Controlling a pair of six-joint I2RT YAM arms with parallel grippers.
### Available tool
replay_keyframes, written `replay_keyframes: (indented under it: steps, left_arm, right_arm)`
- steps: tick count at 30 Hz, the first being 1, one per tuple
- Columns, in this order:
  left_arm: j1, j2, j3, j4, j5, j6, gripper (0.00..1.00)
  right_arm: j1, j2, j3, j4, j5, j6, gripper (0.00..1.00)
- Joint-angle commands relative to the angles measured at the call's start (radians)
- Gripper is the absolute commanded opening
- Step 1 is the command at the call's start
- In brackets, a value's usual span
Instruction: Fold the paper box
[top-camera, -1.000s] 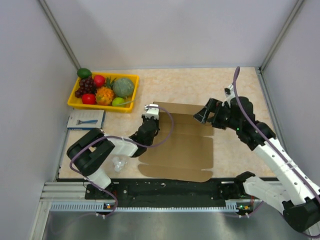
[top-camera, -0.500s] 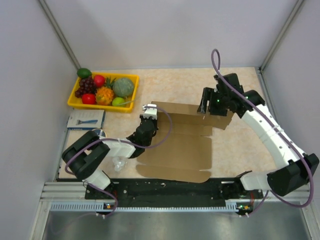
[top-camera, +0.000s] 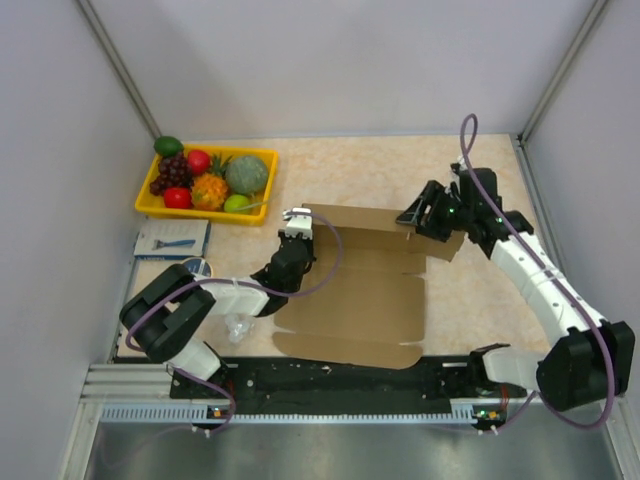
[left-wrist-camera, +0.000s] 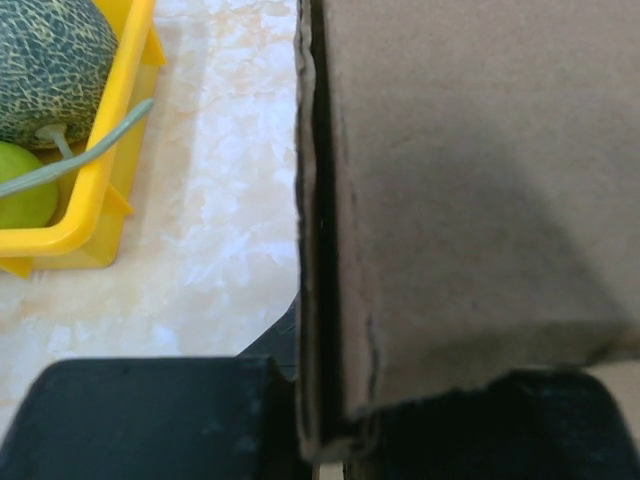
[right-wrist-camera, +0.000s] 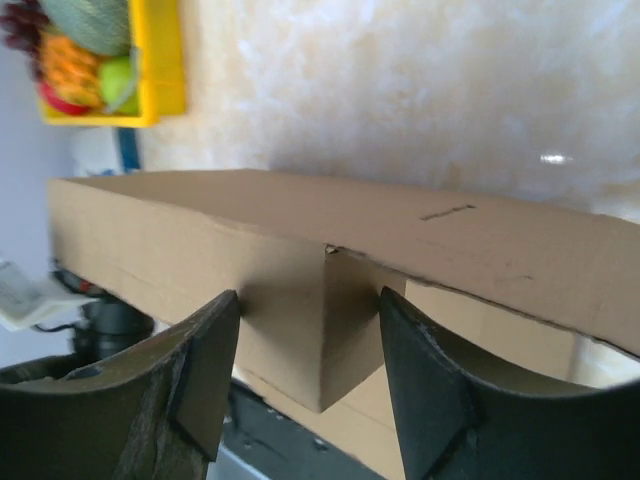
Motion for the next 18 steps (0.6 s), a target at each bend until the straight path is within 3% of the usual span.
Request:
replay_keyframes:
  steps: [1,2,3,5,8,9,15,18]
  left_arm:
    - [0.000,-0.043,0.002,0.047,0.046,-0.074,0.00]
    - [0.001,-0.045,0.002,0.045,0.046,-0.078,0.00]
    - [0.000,-0.046,0.002,0.041,0.049,-0.080,0.00]
    - [0.001,-0.052,0.002,0.036,0.052,-0.091,0.00]
    - [0.006,-0.064,0.008,0.016,0.061,-0.100,0.00]
    - [0.008,-0.066,0.010,0.010,0.061,-0.104,0.00]
    - [0.024,-0.091,0.019,-0.034,0.069,-0.150,0.00]
    - [0.043,-0.110,0.031,-0.102,0.069,-0.207,0.00]
  right_arm:
    - [-0.086,-0.100,-0.135,0.390,-0.233,0.213,0.56]
    - [-0.096,-0.101,-0.156,0.433,-0.260,0.239,0.55]
    - [-0.104,-0.103,-0.199,0.532,-0.314,0.268,0.44]
    - [-0.112,-0.101,-0.232,0.585,-0.339,0.326,0.40]
    - [-0.124,-0.080,-0.244,0.638,-0.381,0.350,0.16]
    - [-0.129,-0.075,-0.253,0.667,-0.411,0.383,0.00]
    - [-0.139,-0.063,-0.255,0.813,-0.490,0.437,0.00]
    - [-0.145,-0.004,-0.140,0.714,-0.550,0.336,0.00]
